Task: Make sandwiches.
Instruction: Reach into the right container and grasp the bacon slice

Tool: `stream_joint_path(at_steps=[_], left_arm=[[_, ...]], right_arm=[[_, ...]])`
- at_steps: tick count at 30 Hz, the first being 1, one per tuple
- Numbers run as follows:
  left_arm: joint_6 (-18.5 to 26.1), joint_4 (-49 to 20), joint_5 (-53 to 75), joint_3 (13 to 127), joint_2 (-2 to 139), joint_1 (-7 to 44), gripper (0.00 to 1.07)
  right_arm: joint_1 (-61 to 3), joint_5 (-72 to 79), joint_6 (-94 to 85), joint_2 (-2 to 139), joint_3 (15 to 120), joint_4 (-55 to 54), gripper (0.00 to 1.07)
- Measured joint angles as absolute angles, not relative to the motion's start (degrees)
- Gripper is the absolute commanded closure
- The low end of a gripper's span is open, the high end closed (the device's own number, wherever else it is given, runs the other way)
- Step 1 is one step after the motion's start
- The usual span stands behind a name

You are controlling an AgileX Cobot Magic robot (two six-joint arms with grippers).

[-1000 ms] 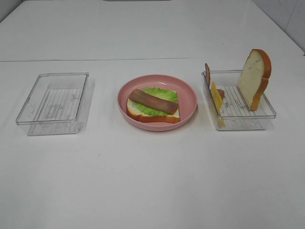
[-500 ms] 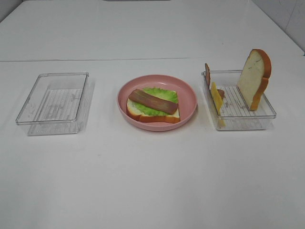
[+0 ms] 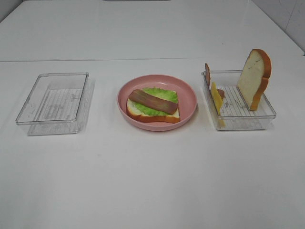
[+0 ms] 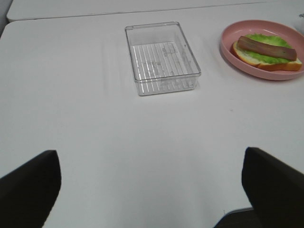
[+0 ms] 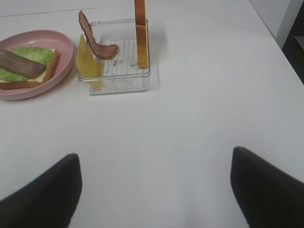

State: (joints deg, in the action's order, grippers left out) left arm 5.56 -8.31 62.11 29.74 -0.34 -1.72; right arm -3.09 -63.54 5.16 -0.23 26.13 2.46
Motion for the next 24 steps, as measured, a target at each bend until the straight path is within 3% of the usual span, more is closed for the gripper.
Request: stream_joint_path(at_steps=[19, 24], left_arm=[[5.6, -8.4, 62.1, 29.7, -0.3, -2.1, 0.09], [5.6, -8.4, 62.1, 29.7, -0.3, -2.1, 0.09]], right_arm=[[-3.1, -63.5, 5.2, 0.0, 26.1, 2.6, 0.27], [-3.1, -63.4, 5.2, 9.3, 27.8, 2.7, 0.27]])
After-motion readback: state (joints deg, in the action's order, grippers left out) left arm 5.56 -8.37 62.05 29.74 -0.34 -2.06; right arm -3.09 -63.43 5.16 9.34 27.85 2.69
